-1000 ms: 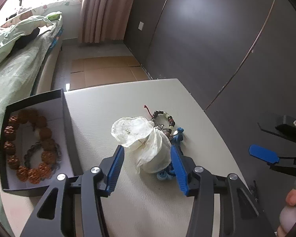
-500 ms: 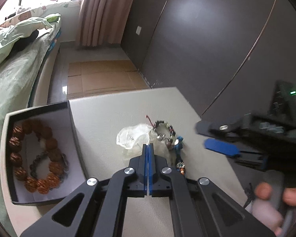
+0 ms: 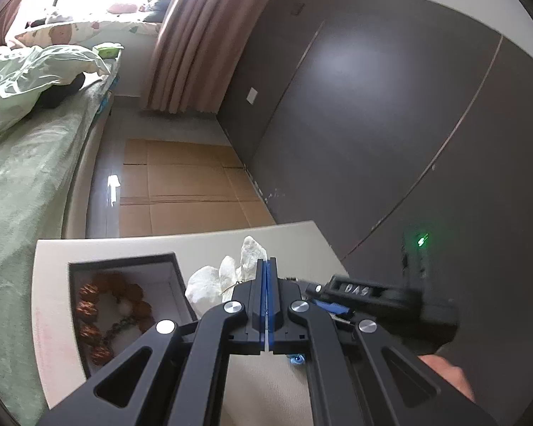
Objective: Organize jewelry
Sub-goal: 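Grasp the white cloth pouch with the left tool while the right tool grasps a beaded strand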
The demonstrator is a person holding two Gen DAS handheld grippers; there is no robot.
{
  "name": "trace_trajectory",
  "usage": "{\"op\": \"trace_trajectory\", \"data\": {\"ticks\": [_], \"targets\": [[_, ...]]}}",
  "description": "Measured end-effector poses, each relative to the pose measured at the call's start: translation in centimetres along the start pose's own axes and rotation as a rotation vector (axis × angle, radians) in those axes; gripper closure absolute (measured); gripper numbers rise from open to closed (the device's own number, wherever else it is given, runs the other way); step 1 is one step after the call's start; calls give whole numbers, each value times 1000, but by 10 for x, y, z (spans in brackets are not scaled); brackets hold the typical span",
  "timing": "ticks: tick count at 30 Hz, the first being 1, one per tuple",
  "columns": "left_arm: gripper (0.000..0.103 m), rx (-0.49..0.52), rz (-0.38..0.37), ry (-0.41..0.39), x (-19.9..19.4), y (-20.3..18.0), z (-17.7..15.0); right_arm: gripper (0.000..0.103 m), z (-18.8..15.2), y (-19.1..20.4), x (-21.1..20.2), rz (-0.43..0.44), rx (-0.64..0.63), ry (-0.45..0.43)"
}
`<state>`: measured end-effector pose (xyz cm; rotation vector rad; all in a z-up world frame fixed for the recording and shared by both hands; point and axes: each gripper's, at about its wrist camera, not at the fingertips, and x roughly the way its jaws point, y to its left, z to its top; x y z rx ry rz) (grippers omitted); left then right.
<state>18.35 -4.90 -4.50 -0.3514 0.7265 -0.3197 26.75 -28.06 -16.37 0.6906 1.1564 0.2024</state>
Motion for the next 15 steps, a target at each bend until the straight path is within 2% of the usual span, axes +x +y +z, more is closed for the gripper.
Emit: {"op": "trace_trajectory", "data": {"ticks": [1, 3, 4, 15], "targets": [[103, -5, -1, -4, -3, 2, 1, 75, 0, -1, 2, -5, 5, 0], [103, -19, -3, -16, -8, 5, 4, 91, -1, -2, 2, -9, 7, -8], [103, -22, -3, -19, -10, 6, 4, 93, -2, -2, 0, -8, 5, -13], [103, -34, 11, -49, -34, 13, 1, 94, -11, 25, -38, 26, -109, -93]]}}
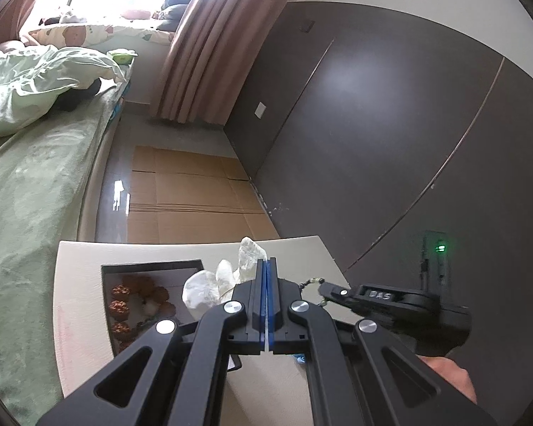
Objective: Organize jewelry
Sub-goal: 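Grasp the white cloth pouch with the left tool while the right tool grasps a beaded strand, then carry the pouch and strand to the black box and release both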
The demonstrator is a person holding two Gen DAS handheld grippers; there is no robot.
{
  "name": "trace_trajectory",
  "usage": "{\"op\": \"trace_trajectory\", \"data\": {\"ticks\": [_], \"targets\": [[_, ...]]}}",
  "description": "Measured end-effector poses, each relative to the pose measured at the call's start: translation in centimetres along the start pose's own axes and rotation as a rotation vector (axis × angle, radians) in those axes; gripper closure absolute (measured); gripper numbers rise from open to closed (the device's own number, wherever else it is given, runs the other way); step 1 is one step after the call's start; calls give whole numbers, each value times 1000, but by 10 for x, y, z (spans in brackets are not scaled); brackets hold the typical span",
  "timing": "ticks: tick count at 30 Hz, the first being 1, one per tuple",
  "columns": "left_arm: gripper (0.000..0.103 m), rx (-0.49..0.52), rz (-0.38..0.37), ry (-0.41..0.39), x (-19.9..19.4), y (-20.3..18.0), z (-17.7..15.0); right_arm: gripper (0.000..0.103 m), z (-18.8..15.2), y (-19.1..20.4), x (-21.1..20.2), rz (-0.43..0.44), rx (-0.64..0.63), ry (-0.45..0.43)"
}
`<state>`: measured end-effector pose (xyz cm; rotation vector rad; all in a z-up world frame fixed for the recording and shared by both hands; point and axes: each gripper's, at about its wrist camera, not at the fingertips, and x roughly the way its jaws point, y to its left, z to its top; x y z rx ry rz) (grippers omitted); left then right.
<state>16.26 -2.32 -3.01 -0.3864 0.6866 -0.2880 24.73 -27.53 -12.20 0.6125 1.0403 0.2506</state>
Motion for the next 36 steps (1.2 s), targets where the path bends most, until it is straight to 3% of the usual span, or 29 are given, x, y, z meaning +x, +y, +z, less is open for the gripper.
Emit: {"op": "trace_trajectory", "data": {"ticks": [11, 29, 36], "targets": [[103, -22, 12, -26, -17, 10, 2, 94, -10, 31, -18, 57, -89, -36], [103, -49, 41, -78, -51, 26, 4, 94, -35, 79, -67, 247, -209, -116], [103, -81, 67, -28, -45, 43, 1, 94, -45, 97, -71, 296, -258, -117]]}}
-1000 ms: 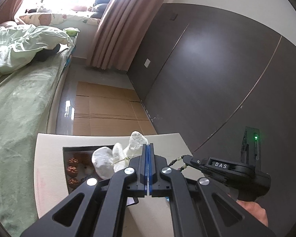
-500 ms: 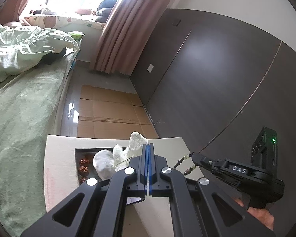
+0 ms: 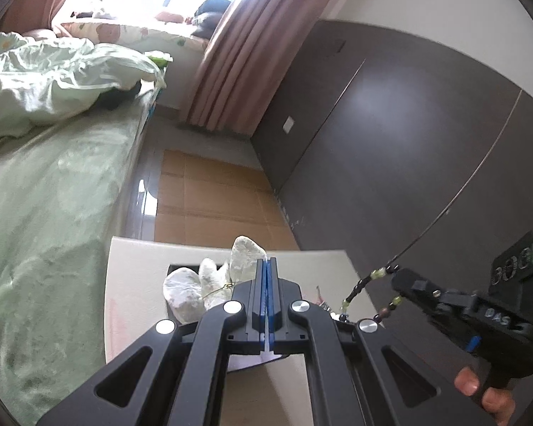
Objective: Organize jewelry
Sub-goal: 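Carry the pouch and strand to the black box and release both, then move the left tool back over the remaining jewelry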
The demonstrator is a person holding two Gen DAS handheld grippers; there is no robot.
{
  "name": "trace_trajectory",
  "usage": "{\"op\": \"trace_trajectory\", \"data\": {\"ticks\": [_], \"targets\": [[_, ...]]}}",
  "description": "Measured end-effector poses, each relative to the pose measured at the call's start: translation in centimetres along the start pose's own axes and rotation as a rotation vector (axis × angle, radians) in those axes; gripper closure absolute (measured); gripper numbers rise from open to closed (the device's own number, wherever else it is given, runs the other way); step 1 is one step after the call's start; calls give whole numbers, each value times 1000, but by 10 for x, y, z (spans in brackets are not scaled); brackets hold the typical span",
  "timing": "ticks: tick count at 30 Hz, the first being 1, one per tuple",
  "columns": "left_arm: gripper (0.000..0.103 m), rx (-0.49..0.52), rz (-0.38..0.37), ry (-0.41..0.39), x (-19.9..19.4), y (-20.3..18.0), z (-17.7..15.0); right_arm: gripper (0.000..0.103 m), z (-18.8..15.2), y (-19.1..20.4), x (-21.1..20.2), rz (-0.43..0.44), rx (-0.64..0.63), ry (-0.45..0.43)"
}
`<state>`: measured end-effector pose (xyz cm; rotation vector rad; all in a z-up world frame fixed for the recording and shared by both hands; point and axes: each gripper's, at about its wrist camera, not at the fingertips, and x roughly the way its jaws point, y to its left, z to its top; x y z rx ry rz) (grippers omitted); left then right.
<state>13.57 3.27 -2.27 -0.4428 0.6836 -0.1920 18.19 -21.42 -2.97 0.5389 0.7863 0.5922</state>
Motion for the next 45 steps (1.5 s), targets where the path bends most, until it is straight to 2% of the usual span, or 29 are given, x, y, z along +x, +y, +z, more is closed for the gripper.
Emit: {"op": "trace_trajectory", "data": {"ticks": [2, 4, 6, 8, 16, 19, 24, 25, 28, 29, 30, 34, 35, 36, 45], "targets": [[103, -15, 11, 21, 5, 4, -1, 94, -2, 3, 3, 11, -5, 7], [98, -29, 14, 47, 11, 8, -2, 94, -4, 6, 7, 21, -8, 15], [78, -33, 24, 41, 10, 11, -2, 94, -5, 9, 12, 28, -9, 22], [66, -36, 38, 22, 7, 13, 0, 94, -7, 11, 18, 36, -10, 32], [64, -87, 71, 9, 1, 33, 8, 94, -13, 18, 44, 68, -4, 72], [58, -93, 78, 0, -3, 36, 9, 94, -14, 20, 56, 91, 9, 91], [58, -95, 82, 0, -2, 37, 10, 94, -18, 24, 79, 127, 14, 141], [58, -97, 83, 1, -1, 38, 10, 94, -19, 25, 82, 118, 11, 151], [58, -97, 85, 4, -1, 38, 10, 93, -23, 22, 101, 12, -3, 229], [58, -96, 85, 5, -1, 38, 10, 89, -25, 16, 107, -31, 3, 256], [58, -93, 86, 7, 0, 37, 10, 80, -27, 13, 109, -62, 7, 265], [58, -86, 86, 10, 1, 35, 9, 58, -22, 4, 92, -83, 9, 231], [58, -83, 85, 13, 2, 34, 8, 44, -21, 3, 87, -85, 9, 217], [58, -80, 84, 16, 3, 33, 8, 36, -18, 0, 78, -94, 8, 189], [58, -22, 76, 51, 17, 9, -2, 34, -6, -35, 29, -153, 60, 122]]}}
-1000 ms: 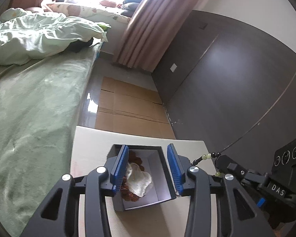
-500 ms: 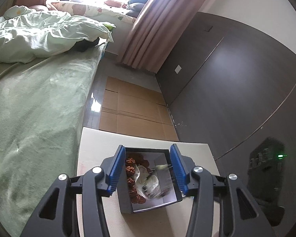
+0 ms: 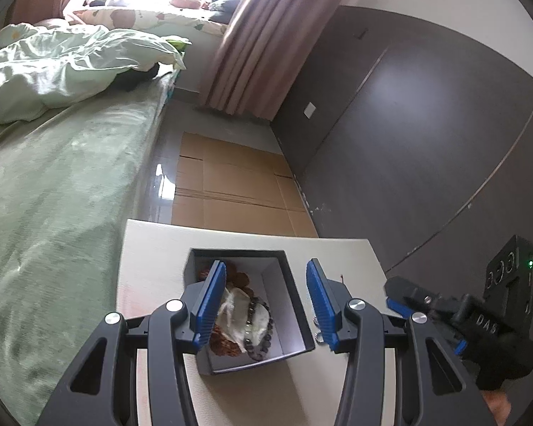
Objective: Organize jewelry
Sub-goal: 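Move the left tool back over the remaining jewelry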
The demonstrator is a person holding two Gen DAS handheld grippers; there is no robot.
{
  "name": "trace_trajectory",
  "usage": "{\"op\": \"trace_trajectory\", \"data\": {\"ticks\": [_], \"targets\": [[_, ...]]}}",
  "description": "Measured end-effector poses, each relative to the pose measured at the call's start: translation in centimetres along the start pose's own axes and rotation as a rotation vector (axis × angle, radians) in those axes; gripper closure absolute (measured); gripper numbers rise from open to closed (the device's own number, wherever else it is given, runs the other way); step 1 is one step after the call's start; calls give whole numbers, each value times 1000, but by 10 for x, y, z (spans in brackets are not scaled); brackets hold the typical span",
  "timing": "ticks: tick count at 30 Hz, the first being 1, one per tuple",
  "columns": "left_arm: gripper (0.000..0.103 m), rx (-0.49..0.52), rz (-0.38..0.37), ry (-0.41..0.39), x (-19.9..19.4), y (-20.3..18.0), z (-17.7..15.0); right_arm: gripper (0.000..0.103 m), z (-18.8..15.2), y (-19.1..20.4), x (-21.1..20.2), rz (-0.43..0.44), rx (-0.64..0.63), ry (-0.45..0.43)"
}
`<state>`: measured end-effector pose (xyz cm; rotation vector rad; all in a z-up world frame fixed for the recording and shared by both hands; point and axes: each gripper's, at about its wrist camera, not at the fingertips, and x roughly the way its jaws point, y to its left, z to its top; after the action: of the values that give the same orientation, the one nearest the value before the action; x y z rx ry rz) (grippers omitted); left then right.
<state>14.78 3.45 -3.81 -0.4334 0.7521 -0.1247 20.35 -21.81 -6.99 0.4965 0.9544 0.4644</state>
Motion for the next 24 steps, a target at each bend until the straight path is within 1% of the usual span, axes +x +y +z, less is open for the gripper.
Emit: {"op": "trace_trajectory", "data": {"ticks": [10, 17, 24], "targets": [[58, 77, -26, 50, 24, -40, -20, 34, 1, -47, -23, -71, 116, 16], [58, 131, -51, 80, 41, -69, -33, 34, 1, -62, -41, -89, 122, 5], [59, 158, -102, 126, 66, -100, -42, 35, 3, -81, -56, -101, 153, -13]]}}
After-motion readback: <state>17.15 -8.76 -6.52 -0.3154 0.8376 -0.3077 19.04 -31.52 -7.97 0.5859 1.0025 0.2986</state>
